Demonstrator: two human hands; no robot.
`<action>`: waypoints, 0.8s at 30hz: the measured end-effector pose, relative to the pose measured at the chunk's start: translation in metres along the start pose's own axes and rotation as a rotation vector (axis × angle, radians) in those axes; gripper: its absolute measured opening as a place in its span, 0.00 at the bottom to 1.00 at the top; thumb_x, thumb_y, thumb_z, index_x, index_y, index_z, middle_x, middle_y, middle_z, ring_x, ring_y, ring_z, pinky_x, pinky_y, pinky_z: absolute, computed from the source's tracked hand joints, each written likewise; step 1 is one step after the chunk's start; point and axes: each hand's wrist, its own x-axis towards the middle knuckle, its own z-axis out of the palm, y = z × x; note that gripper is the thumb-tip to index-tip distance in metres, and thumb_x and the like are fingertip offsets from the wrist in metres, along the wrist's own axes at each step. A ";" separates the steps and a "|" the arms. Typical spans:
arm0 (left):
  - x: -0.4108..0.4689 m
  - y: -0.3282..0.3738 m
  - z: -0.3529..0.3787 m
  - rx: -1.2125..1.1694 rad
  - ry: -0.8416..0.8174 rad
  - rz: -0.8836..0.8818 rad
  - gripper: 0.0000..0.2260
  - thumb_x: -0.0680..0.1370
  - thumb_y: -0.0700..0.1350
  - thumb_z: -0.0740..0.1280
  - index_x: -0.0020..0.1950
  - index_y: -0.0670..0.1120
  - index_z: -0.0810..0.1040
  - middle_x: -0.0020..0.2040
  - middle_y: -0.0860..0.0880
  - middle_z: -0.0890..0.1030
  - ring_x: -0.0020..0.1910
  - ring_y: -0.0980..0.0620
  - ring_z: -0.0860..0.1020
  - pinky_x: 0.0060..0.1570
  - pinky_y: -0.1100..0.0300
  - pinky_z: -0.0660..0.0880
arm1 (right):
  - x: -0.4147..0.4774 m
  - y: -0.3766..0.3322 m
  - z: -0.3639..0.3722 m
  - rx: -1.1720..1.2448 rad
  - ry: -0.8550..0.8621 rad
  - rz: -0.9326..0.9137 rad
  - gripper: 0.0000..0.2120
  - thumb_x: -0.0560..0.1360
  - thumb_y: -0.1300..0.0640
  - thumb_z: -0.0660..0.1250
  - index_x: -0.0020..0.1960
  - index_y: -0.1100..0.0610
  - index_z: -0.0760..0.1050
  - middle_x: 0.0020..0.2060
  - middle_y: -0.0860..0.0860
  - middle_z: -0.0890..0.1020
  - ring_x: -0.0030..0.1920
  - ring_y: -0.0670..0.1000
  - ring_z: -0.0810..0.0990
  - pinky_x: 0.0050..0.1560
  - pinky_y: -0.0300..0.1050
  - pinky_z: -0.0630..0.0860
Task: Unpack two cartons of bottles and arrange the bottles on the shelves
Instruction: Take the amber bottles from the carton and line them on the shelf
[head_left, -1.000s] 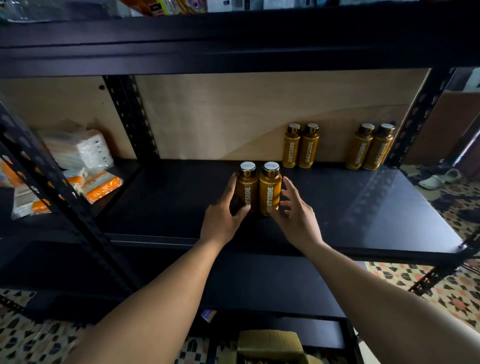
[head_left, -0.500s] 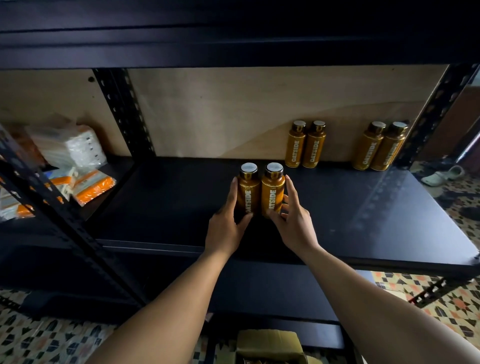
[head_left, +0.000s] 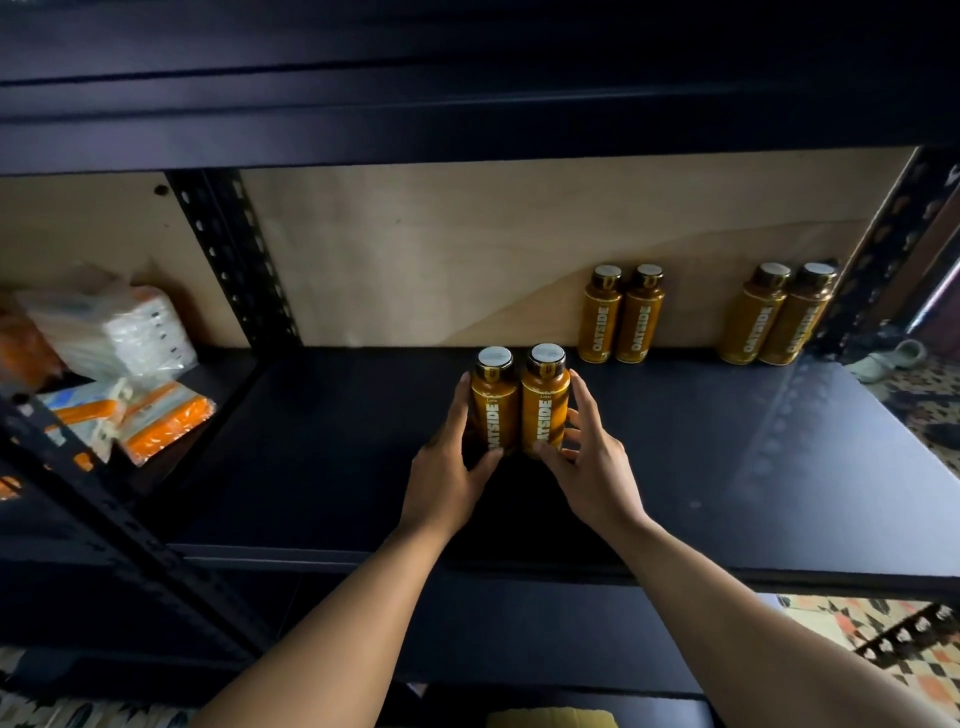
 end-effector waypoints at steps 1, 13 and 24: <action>0.004 -0.003 0.000 0.002 0.004 -0.001 0.42 0.79 0.52 0.70 0.78 0.66 0.41 0.76 0.54 0.69 0.71 0.53 0.72 0.63 0.63 0.65 | 0.004 -0.001 0.003 0.001 -0.001 -0.002 0.47 0.79 0.53 0.71 0.78 0.29 0.39 0.73 0.47 0.74 0.66 0.51 0.79 0.62 0.55 0.80; 0.070 -0.040 -0.010 0.013 -0.050 -0.060 0.43 0.80 0.51 0.70 0.80 0.64 0.39 0.79 0.53 0.63 0.74 0.46 0.69 0.72 0.42 0.67 | 0.071 0.000 0.043 0.001 -0.037 0.033 0.45 0.80 0.53 0.70 0.79 0.34 0.40 0.75 0.48 0.71 0.70 0.53 0.76 0.66 0.59 0.77; 0.130 -0.072 -0.013 0.005 -0.044 -0.069 0.40 0.80 0.50 0.69 0.80 0.63 0.44 0.75 0.52 0.71 0.72 0.49 0.72 0.69 0.49 0.70 | 0.130 0.011 0.072 -0.015 0.048 -0.017 0.45 0.78 0.48 0.72 0.78 0.30 0.42 0.70 0.45 0.75 0.65 0.51 0.79 0.64 0.60 0.77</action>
